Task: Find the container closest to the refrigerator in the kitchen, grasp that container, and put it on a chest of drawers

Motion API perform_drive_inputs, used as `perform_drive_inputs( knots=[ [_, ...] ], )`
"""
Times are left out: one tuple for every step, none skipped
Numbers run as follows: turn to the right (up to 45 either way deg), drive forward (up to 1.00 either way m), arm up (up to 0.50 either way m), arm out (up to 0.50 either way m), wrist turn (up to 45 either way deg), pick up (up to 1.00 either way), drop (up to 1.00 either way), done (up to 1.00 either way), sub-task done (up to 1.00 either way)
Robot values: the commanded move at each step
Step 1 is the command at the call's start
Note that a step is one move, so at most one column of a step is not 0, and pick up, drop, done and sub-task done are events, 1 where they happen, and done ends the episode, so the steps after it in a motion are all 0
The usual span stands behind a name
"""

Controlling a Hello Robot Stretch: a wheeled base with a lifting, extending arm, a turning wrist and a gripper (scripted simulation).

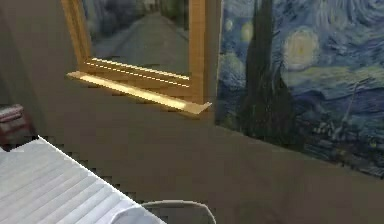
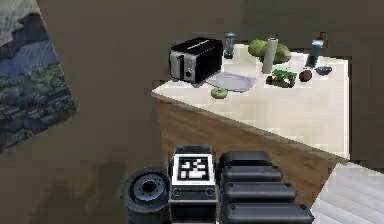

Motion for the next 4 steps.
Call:
perform_drive_inputs(
  knots=[
    [-45.0,0.0,0.0,0.0,0.0,0.0,0.0,0.0,0.0],
    [-12.0,0.0,0.0,0.0,0.0,0.0,0.0,0.0,0.0],
    [0.0,1.0,0.0,0.0,0.0,0.0,0.0,0.0,0.0],
    [-6.0,0.0,0.0,0.0,0.0,0.0,0.0,0.0,0.0]
  ],
)
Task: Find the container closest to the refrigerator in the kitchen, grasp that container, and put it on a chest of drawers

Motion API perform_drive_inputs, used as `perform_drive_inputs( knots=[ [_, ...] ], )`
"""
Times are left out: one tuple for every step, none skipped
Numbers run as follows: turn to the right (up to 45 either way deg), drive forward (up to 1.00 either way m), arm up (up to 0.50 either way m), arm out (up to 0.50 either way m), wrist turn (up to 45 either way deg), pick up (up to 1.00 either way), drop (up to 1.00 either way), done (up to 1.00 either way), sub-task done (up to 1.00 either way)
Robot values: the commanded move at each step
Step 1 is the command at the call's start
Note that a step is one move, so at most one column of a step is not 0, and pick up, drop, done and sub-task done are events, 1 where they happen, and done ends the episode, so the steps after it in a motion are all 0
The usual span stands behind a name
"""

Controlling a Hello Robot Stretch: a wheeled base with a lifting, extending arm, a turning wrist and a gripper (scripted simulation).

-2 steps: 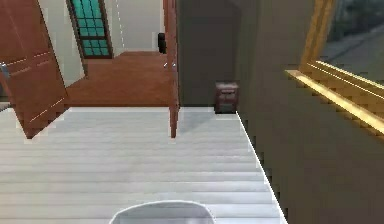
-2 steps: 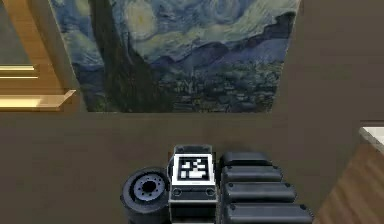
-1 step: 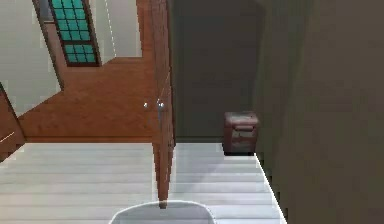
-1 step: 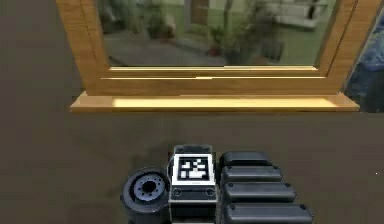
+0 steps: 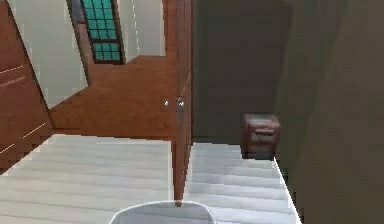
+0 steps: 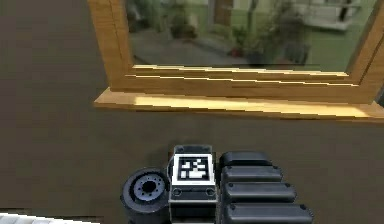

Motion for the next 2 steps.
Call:
perform_drive_inputs(
  knots=[
    [0.0,0.05,0.0,0.0,0.0,0.0,0.0,0.0,0.0],
    [-42.0,0.0,0.0,0.0,0.0,0.0,0.0,0.0,0.0]
  ],
)
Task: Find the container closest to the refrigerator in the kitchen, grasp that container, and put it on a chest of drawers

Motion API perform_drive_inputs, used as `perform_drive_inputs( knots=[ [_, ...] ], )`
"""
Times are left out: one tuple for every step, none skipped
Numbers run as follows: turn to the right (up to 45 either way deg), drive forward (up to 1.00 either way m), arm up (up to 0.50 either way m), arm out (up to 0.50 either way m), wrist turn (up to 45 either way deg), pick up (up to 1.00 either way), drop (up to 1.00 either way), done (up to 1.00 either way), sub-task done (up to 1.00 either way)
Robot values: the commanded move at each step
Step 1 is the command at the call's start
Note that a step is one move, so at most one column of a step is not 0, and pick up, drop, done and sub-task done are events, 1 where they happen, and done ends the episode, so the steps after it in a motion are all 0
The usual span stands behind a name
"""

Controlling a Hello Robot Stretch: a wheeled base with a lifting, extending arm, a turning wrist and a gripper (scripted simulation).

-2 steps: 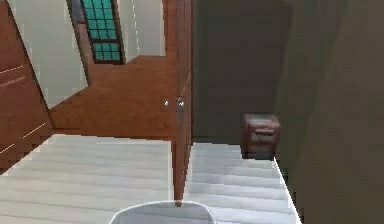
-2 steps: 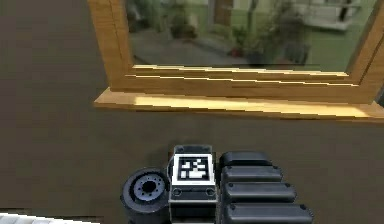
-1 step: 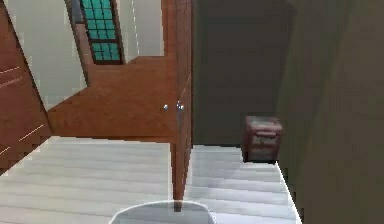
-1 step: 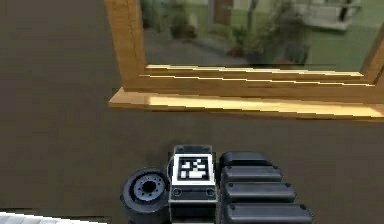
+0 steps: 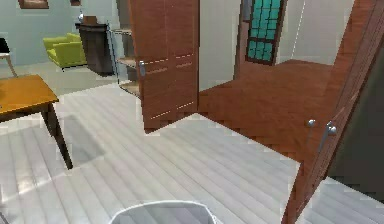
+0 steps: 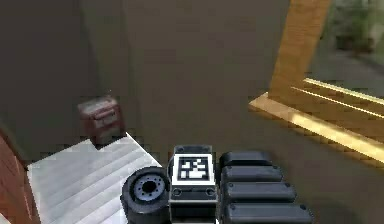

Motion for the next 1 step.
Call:
perform_drive_inputs(
  knots=[
    [0.0,1.0,0.0,0.0,0.0,0.0,0.0,0.0,0.0]
  ],
)
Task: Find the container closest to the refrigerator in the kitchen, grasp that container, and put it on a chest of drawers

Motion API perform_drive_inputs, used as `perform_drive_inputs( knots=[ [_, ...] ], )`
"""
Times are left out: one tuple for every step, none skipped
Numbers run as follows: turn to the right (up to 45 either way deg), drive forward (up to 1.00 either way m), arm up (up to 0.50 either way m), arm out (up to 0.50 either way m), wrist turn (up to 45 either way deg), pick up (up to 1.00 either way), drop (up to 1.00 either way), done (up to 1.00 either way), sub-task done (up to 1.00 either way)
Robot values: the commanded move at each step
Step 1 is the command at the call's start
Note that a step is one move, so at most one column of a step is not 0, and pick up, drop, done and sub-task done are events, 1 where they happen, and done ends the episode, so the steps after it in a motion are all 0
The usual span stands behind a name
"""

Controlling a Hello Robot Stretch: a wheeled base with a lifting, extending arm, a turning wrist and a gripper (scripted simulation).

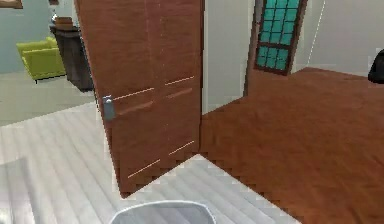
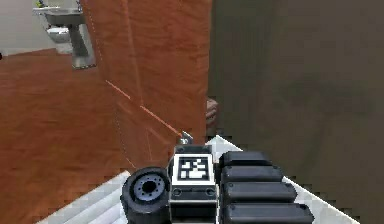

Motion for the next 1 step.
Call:
perform_drive_inputs(
  knots=[
    [-15.0,0.0,0.0,0.0,0.0,0.0,0.0,0.0,0.0]
  ],
)
